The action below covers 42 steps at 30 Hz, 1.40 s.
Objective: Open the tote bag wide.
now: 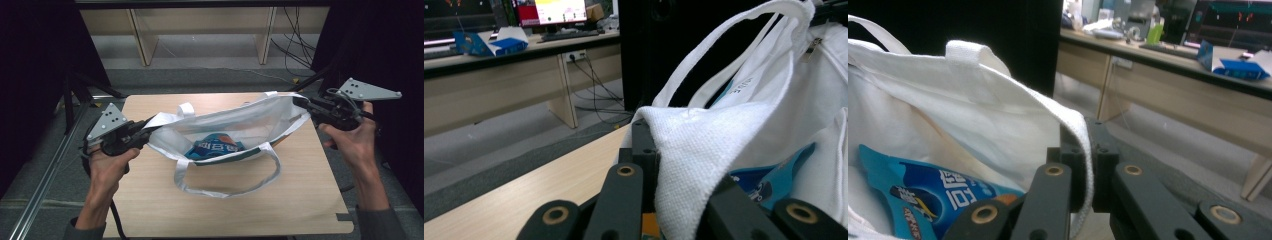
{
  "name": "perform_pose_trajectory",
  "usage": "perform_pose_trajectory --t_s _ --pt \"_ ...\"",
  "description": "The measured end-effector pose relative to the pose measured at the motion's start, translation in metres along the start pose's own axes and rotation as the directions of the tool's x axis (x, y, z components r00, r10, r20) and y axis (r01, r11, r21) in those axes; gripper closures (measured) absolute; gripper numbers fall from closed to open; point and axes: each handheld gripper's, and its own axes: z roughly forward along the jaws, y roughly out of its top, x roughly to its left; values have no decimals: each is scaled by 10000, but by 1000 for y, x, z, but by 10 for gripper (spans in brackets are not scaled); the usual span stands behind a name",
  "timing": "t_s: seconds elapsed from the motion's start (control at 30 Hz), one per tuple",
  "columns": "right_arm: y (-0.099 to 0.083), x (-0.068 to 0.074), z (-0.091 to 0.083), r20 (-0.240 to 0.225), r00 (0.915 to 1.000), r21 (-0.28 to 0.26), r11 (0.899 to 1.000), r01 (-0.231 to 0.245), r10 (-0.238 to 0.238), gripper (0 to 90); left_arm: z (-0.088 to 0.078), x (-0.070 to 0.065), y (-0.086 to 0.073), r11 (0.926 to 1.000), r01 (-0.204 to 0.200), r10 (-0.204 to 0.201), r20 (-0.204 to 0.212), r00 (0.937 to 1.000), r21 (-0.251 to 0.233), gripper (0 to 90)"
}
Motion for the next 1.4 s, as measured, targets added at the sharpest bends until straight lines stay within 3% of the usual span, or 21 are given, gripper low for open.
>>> perform_pose_trajectory --t_s 0.1,0.13,0.17,0.2,0.27,0.37,0.47,0.53,0.6,0.73,0.8,0.9,0.97,1.13,1.23,1.27,1.3,1.33,1.4 --pt "5 7 -17 -120 9997 -419 9989 224 -229 886 -13 -11 12 9991 -297 305 236 9993 -304 864" --pt "5 7 -17 -120 9997 -419 9989 224 -229 886 -13 -11 12 9991 -297 305 236 9993 -304 864" --pt "10 11 -26 -325 9995 -460 9989 3 -18 886 -21 -15 20 9966 -595 615 347 9975 -567 864" --pt "14 11 -30 -267 9993 -807 9964 244 -266 886 -24 -18 24 9963 -553 578 367 9977 -650 864" --pt "21 13 -37 -374 9991 -923 9956 171 -207 886 -26 -20 31 9948 -599 634 404 9972 -826 864" --pt "28 11 -37 -294 9991 -881 9958 267 -294 886 -22 -16 33 9956 -588 619 406 9973 -726 864" --pt "22 3 -25 -158 9999 -580 9983 -64 55 886 -11 -8 27 9981 -308 331 434 9985 -527 863" --pt "11 -6 -9 -99 9996 -117 9996 -252 251 886 15 11 7 9994 345 -346 349 9988 39 863" --pt "-4 -15 8 80 9985 236 9982 -543 542 886 32 26 -7 9971 744 -748 188 9970 187 863" --pt "-24 -28 33 132 9920 665 9897 -1265 1259 886 54 42 -22 9964 795 -789 -203 9967 279 861" --pt "-28 -33 42 237 9915 655 9894 -1296 1283 886 60 46 -26 9933 1117 -1114 -102 9937 312 859" --pt "-32 -37 48 321 9911 799 9881 -1314 1292 885 63 46 -32 9946 924 -924 -33 9957 464 856" --pt "-35 -37 48 362 9935 1010 9886 -1113 1082 885 63 44 -38 9964 556 -565 112 9983 637 853" --pt "-53 -31 50 514 9942 1625 9815 -1014 942 885 63 36 -65 9942 351 -389 360 9986 1014 841" --pt "-71 -29 57 583 9940 2034 9738 -1021 920 885 69 37 -88 9875 765 -827 405 9957 1377 829" --pt "-77 -29 59 579 9928 2222 9682 -1153 1050 885 69 37 -88 9875 765 -827 405 9957 1377 828" --pt "-84 -29 63 640 9920 2237 9672 -1202 1085 885 76 38 -104 9829 838 -907 354 9952 1637 829" --pt "-89 -29 65 620 9924 2573 9590 -1189 1064 885 78 38 -110 9788 1020 -1093 317 9935 1777 830" --pt "-100 -29 71 748 9901 2731 9525 -1345 1184 885 82 41 -117 9737 1443 -1555 512 9865 1763 822"
